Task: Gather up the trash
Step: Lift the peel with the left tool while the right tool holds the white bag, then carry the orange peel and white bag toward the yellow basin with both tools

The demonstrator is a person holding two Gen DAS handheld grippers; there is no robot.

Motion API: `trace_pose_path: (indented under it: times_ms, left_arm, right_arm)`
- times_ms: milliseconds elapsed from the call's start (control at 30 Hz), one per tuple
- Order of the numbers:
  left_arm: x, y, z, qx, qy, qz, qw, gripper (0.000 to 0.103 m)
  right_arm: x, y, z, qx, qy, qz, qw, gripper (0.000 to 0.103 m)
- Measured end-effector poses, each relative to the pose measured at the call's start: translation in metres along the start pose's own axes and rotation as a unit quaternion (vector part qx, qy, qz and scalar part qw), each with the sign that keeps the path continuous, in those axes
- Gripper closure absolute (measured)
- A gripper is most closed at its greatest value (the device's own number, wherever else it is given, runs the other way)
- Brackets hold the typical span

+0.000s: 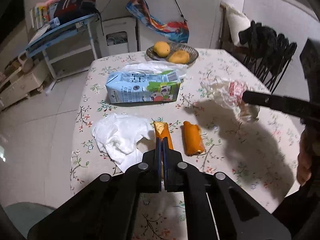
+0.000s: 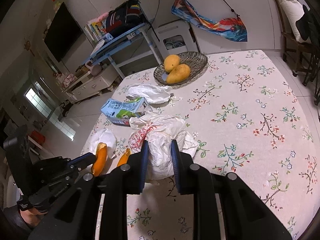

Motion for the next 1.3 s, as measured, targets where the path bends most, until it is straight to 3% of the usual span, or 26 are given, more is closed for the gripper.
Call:
trace_pose_path:
  times_ms: [200,767,1133,1300]
  left_arm:
    - [0.003,-0.002,0.022,0.021,-0.020,0.014,0.9995,0.101]
    - [0.010,-0.008,0.054,0.059,0.006,0.000,0.9983,0.101]
    - [-0.016,-0.019,0.063,0.043,-0.024,0.067,0.9965,0.101]
    - [-0.021,-0.027,0.058,0.028,-0.027,0.072,0.9967,0.101]
  right_arm:
    - [-0.006,-0.003,0.010,0.009,0.004,0.000,1.000,0.080]
    - [-0.021,-0.019,0.025,0.018,0.006,-0.001,1.000,0.080]
    - [-0.021,-0.029,0.038,0.025,0.002,-0.005,1.000,0.080]
    - [-0.023,-0.035,0.041,0.027,0.006,-0.015,0.999,0.080]
Point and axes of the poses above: each gripper's, at about its wrist camera, not at the fingertips, and z roughly against the way its jaws point, x to its right, y to its top, the point moved 10 cm from there along -z, roughly the way its jaws point, and after that the axes turned 14 degrees about y, right-handed, at the moved point
